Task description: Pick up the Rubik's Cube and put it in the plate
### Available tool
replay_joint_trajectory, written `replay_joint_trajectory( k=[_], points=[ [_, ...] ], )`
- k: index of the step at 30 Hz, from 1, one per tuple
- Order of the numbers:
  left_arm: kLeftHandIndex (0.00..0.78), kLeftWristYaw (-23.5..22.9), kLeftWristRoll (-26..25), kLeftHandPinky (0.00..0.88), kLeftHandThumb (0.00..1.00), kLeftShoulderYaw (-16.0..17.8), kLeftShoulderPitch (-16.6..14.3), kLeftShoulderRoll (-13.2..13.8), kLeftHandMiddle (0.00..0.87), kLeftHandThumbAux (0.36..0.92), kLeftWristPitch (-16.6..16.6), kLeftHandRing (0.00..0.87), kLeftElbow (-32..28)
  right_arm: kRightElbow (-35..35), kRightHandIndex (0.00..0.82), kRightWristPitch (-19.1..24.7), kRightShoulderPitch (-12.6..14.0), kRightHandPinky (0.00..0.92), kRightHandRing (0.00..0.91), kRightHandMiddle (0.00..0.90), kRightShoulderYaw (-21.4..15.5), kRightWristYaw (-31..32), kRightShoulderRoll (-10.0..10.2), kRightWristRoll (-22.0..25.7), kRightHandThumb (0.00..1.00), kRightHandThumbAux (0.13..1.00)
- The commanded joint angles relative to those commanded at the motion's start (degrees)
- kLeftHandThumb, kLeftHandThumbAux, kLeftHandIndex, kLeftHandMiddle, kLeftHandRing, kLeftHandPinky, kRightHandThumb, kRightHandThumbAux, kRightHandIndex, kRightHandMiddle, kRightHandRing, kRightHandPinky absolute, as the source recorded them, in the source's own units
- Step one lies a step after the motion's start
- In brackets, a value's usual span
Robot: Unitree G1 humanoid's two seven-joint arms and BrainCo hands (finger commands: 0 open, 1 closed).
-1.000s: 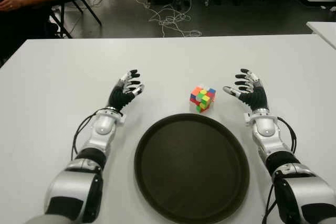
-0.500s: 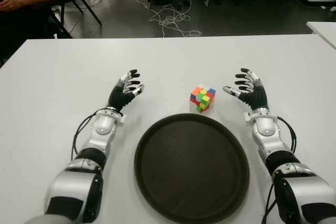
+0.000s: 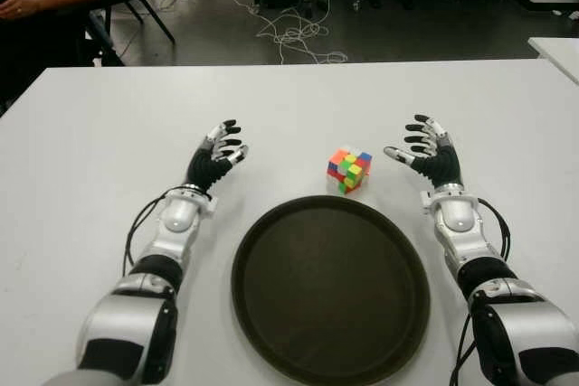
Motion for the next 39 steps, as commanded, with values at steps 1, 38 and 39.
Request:
replay_joint_trajectory(
  k=[1, 38, 39],
  points=[
    [0.126, -0.1, -0.1, 0.207, 0.105, 0.1, 0.0, 0.0, 0.176, 0.637, -0.1, 0.195, 0.0, -1.4, 0.203, -0.7, 0.3, 0.295, 0.294, 0.282, 0.0, -0.8, -0.1, -0.2, 0.022, 0.776],
    [0.13, -0.1, 0.2, 0.217, 0.114, 0.6, 0.4, 0.5, 0.188, 0.645, -0.2, 0.201, -0.3, -5.8, 0.222, -11.4, -7.4, 0.307, 0.281, 0.257, 16.6, -8.0, -6.6, -25.0, 0.0, 0.81],
    [0.13, -0.2, 0.2, 0.218, 0.116, 0.6, 0.4, 0.5, 0.188, 0.645, -0.2, 0.202, -0.3, -6.8, 0.221, -10.7, -7.2, 0.307, 0.281, 0.256, 17.7, -7.1, -6.8, -26.0, 0.0, 0.805]
  ],
)
